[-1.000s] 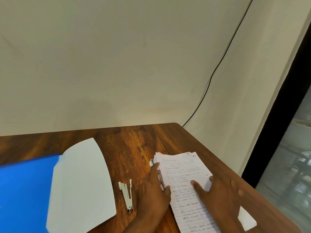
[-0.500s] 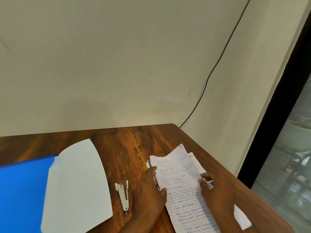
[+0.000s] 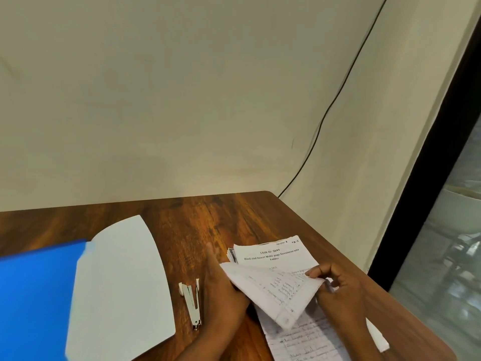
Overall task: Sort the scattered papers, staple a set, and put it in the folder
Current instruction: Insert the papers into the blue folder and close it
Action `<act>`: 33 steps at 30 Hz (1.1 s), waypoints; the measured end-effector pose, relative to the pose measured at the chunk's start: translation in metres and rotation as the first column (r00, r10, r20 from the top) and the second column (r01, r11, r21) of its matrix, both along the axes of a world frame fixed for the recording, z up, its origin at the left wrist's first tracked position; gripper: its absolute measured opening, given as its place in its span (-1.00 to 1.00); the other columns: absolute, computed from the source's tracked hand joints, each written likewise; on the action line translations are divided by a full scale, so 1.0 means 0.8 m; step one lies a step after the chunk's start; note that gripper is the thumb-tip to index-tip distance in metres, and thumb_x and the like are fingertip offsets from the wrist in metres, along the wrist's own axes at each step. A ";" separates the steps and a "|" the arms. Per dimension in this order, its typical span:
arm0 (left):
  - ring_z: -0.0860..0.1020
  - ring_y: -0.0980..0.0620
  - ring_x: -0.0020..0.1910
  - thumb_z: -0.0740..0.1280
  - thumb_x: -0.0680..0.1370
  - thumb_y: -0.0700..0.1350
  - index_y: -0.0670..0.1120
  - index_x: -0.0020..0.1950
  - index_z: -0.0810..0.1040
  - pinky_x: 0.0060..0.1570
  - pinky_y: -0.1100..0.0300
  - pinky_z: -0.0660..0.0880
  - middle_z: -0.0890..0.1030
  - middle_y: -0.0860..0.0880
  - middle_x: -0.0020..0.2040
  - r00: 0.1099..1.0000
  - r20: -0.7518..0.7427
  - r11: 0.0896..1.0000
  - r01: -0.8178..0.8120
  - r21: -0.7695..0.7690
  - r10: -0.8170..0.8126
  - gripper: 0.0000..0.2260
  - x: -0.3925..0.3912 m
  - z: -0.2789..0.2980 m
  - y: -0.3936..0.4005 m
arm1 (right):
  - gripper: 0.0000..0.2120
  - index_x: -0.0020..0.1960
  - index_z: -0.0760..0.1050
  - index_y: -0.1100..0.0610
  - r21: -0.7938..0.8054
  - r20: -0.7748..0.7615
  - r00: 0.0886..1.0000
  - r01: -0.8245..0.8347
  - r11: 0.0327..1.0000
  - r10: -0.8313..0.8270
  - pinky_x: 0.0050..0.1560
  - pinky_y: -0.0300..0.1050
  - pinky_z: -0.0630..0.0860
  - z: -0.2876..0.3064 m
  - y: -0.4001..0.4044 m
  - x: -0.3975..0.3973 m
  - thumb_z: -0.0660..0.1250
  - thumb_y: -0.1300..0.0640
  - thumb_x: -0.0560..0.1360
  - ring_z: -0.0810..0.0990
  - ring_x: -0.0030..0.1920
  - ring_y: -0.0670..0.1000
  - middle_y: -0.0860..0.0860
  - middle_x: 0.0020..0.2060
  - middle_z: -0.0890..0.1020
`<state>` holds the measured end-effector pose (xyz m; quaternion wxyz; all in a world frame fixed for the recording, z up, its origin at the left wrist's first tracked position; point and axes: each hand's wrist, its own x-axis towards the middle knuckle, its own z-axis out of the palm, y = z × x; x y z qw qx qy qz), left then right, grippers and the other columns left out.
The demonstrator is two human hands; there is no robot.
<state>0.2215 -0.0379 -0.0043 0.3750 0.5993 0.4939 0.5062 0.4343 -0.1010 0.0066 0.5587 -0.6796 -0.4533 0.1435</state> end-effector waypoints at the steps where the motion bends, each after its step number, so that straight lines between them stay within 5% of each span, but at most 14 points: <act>1: 0.41 0.29 0.31 0.62 0.42 -0.09 0.09 0.68 -0.08 0.11 0.49 0.43 0.31 0.25 0.44 0.998 0.062 1.000 -0.007 0.007 0.006 0.08 -0.001 -0.001 0.003 | -0.68 -0.21 0.66 0.07 0.009 -0.013 1.000 -0.001 1.000 0.001 -0.17 -0.30 0.47 0.000 0.001 0.000 0.51 0.49 0.42 0.68 -0.04 -0.09 -0.29 -0.24 0.72; 4: 0.59 0.20 0.25 0.55 0.49 -0.24 0.16 0.53 0.37 -0.04 0.42 0.58 0.55 0.24 0.34 0.975 0.220 0.998 -0.015 0.064 0.000 -0.30 -0.005 -0.006 0.009 | -0.66 -0.23 0.67 0.07 0.009 -0.034 0.999 0.000 1.000 0.001 -0.26 -0.35 0.45 -0.004 0.007 0.005 0.46 0.52 0.45 0.67 -0.08 -0.07 -0.28 -0.25 0.71; 7: 0.66 0.17 0.15 0.42 0.49 -0.46 0.12 0.02 0.75 0.13 0.29 0.61 0.74 0.18 0.07 0.980 0.200 0.992 -0.003 0.128 -0.023 -0.55 -0.005 -0.007 0.007 | -0.57 -0.27 0.68 -0.01 0.019 -0.055 0.998 0.004 1.000 -0.003 -0.25 -0.19 0.55 -0.013 0.013 0.013 0.41 0.51 0.48 0.73 -0.12 -0.02 -0.17 -0.23 0.75; 10: 0.66 0.20 0.12 0.36 0.44 -0.51 0.06 -0.08 0.79 0.24 0.24 0.56 0.75 0.19 0.02 0.986 0.160 0.989 0.020 0.145 -0.043 -0.53 -0.002 -0.009 0.005 | -0.54 -0.16 0.72 0.07 0.090 -0.228 0.973 0.063 0.994 -0.041 0.02 0.11 0.64 -0.009 0.015 0.030 0.25 0.56 0.51 0.75 -0.04 0.14 0.02 -0.18 0.78; 13: 0.66 0.20 0.10 0.35 0.42 -0.52 0.08 -0.10 0.80 0.23 0.19 0.56 0.75 0.20 0.00 0.989 0.146 0.989 0.012 0.150 -0.034 -0.50 -0.002 -0.017 0.013 | -0.69 -0.05 0.71 0.14 0.046 -0.354 0.922 0.183 0.982 -0.156 0.12 0.06 0.63 0.004 0.019 0.058 0.25 0.42 0.60 0.74 0.00 0.13 0.04 -0.15 0.78; 17: 0.67 0.19 0.10 0.33 0.40 -0.53 0.09 -0.12 0.80 0.21 0.20 0.56 0.75 0.20 -0.01 0.992 0.123 0.990 0.012 0.140 -0.029 -0.48 -0.001 -0.019 0.014 | -0.92 0.03 0.69 0.06 -0.207 -0.108 0.977 0.157 0.966 -0.182 0.18 -0.03 0.52 0.018 0.039 0.075 0.44 0.17 0.57 0.63 -0.01 -0.05 -0.03 0.02 0.71; 22: 0.66 0.18 0.11 0.34 0.42 -0.51 0.11 -0.09 0.78 0.15 0.25 0.56 0.75 0.21 0.00 0.995 0.099 0.992 0.014 0.128 -0.027 -0.49 -0.003 -0.019 0.013 | -0.70 0.07 0.65 0.13 -0.302 -0.142 0.988 0.010 0.953 -0.055 -0.01 -0.16 0.48 0.032 0.075 0.071 0.64 0.17 0.40 0.60 -0.08 -0.14 -0.08 -0.08 0.66; 25: 0.65 0.19 0.09 0.38 0.45 -0.47 0.16 -0.08 0.76 0.06 0.33 0.55 0.74 0.25 0.00 0.996 0.088 0.993 0.004 0.119 -0.015 -0.50 -0.003 -0.021 0.013 | -0.72 0.03 0.70 0.16 -0.248 -0.156 0.985 0.027 0.968 -0.067 -0.11 -0.16 0.58 0.020 0.087 0.073 0.66 0.24 0.35 0.72 -0.11 0.01 0.03 -0.09 0.75; 28: 0.65 0.21 0.07 0.40 0.47 -0.47 0.19 -0.05 0.75 -0.01 0.37 0.57 0.73 0.25 0.01 0.995 0.093 0.992 0.011 0.122 -0.022 -0.50 -0.003 -0.019 0.013 | -0.83 -0.06 0.74 0.11 -0.153 -0.187 0.982 0.010 0.988 -0.039 0.03 0.10 0.70 0.011 0.083 0.069 0.62 0.28 0.39 0.78 -0.13 0.11 0.04 -0.19 0.78; 33: 0.61 0.29 0.06 0.36 0.47 -0.50 0.12 -0.02 0.75 -0.08 0.44 0.53 0.73 0.21 0.03 0.995 0.087 0.992 0.028 0.122 -0.038 -0.50 -0.003 -0.014 0.009 | -0.84 -0.05 0.77 0.08 0.012 -0.185 0.982 -0.024 1.000 0.025 -0.08 -0.19 0.62 0.017 0.071 0.062 0.62 0.25 0.40 0.73 -0.18 -0.16 -0.10 -0.21 0.77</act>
